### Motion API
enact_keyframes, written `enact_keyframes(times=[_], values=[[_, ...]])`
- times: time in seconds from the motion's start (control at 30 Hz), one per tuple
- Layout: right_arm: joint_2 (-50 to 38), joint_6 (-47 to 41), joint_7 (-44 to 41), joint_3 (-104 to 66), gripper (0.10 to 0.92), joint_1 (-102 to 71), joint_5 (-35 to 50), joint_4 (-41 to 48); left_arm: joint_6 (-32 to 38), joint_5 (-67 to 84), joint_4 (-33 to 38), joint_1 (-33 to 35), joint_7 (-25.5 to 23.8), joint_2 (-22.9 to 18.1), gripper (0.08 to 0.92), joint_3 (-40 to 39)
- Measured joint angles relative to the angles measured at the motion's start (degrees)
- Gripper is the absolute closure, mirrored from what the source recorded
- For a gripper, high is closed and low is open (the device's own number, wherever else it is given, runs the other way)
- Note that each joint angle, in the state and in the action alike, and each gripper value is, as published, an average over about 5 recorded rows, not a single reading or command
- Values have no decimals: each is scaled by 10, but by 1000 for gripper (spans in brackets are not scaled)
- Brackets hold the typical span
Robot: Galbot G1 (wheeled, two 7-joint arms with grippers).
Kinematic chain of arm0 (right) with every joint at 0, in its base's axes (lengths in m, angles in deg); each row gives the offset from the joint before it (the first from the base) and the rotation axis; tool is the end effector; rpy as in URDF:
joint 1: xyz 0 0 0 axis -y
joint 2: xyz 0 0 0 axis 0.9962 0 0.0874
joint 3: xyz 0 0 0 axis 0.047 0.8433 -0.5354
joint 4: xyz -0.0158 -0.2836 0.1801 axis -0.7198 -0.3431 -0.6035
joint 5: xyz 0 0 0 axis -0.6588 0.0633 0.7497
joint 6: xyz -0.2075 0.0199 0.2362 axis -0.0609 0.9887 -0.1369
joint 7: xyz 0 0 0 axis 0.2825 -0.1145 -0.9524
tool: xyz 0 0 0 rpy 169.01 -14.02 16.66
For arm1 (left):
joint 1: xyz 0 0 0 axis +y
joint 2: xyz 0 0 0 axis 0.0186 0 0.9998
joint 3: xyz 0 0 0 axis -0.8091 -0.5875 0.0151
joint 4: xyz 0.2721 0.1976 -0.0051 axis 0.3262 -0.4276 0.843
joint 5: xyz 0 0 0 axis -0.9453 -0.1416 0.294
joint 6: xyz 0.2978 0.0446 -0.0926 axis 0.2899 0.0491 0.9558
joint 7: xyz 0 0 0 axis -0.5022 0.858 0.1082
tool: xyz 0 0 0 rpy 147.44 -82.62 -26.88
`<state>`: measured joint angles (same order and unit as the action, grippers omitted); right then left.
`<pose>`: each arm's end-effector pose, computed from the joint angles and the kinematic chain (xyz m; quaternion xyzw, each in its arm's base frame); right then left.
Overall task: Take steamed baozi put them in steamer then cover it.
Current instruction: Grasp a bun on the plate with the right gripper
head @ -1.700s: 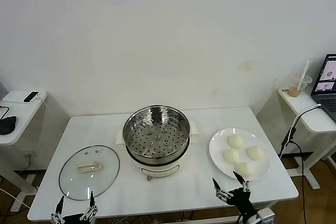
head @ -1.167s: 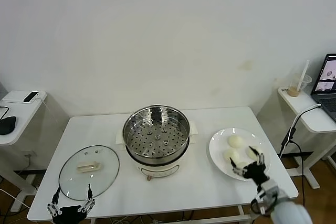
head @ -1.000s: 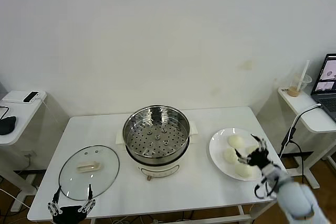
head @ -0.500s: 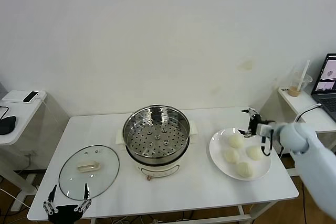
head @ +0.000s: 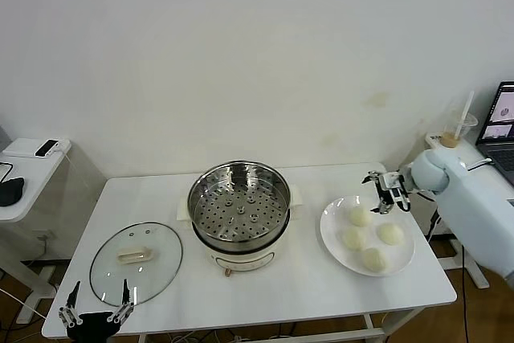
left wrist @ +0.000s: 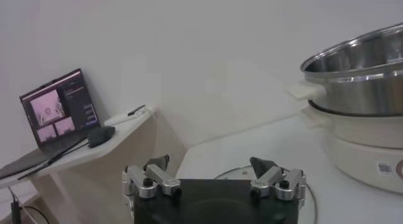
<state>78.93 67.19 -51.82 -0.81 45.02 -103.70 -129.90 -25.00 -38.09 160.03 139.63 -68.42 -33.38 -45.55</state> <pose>0.4965 -0.1797 -0.1802 0.4581 -0.5652 0.6076 0.3186 0.0459 0.0599 -0.2734 0.1381 -0.9665 -0.1846 0.1129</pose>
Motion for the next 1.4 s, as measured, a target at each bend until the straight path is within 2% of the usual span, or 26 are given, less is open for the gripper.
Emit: enact_keyframes(times=[0.47,0.9,1.27,1.4], values=[[67,-6,0,18,203,15,-27,112,-1,-1,1,0,-3,1,177,8],[105,-11,6,19,205,15,-45,164,-1,-2,-2,-1,-3,1,177,9],[117,-11,10,17,378,20,-45,182,2,-3,-2,0,-1,0,177,6],[116,-12,9,19,411,22,-43,182,2,-3,-2,1,-1,0,177,6]])
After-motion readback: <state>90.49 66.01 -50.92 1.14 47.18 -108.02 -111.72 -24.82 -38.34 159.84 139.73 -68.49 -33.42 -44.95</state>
